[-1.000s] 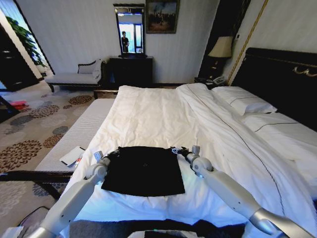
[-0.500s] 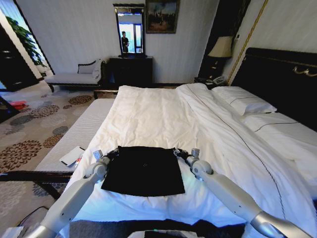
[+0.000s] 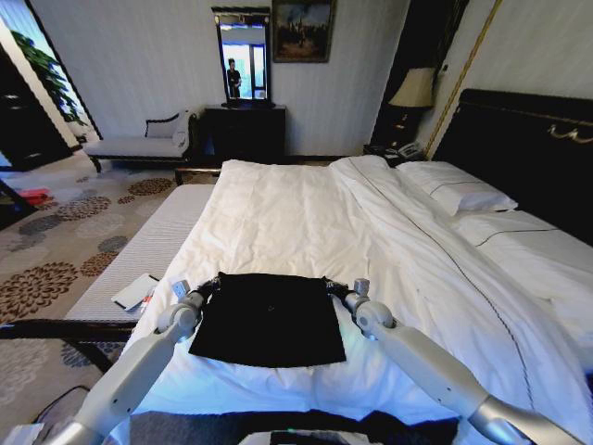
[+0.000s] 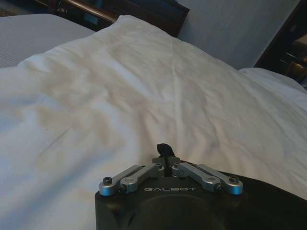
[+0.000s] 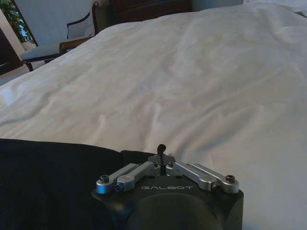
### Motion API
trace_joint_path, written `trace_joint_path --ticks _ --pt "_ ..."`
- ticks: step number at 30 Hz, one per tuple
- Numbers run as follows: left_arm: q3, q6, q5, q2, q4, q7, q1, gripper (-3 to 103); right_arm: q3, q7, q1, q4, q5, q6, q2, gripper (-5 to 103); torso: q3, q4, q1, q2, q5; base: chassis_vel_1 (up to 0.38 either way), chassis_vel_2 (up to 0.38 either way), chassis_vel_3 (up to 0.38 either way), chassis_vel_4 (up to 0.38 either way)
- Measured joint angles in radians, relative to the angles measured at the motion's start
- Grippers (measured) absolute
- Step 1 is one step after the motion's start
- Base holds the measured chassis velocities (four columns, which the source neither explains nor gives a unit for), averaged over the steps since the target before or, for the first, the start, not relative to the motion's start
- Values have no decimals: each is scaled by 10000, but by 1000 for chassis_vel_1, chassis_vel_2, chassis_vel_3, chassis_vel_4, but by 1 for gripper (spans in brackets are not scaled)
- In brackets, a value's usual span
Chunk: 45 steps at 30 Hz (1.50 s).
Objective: Fold the clothes on the bed.
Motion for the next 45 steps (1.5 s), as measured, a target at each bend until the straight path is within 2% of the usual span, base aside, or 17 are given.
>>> trace_joint_path --ticks 8,12,15,17,20,25,30,39,45 --pt "-97 -61 127 -24 -267 -126 221 1 514 -3 -207 212 63 110 -46 0 0 0 1 0 -1 0 0 0 0" --pt "-293 -97 5 179 -674 -244 236 1 939 35 -270 701 208 178 -188 0 0 -1 0 0 0 0 0 0 0" --pt "-623 -114 -443 750 -1559 -490 57 1 1403 276 -135 1656 596 215 -482 0 0 1 0 0 0 0 0 0 0" --pt "-678 -115 -522 847 -1735 -547 19 1 1471 331 -91 1806 666 217 -537 0 0 2 1 0 0 0 0 0 0" --pt "-1014 -140 -976 1333 -2753 -811 -172 1 1938 707 145 2641 1331 199 -829 0 0 1 0 0 0 0 0 0 0" --pt "-1532 -209 -1273 1786 -3614 -1011 -240 1 2665 1092 202 3431 2056 103 -1265 0 0 -1 1 0 1 0 0 0 0" --pt "-2087 -272 -1404 2128 -4315 -1153 40 1 3492 1271 -80 4239 2582 21 -1828 0 0 -1 0 0 -1 0 0 0 0" --pt "-2721 -295 -1554 2393 -5226 -1479 487 1 4313 1537 -560 5247 3026 -59 -2260 0 0 3 0 0 -1 0 0 0 0" --pt "-3284 -303 -1754 2476 -6217 -1803 1028 1 5838 1879 -1827 6376 3509 -364 -2611 0 -1 -3 0 0 -1 0 0 0 0"
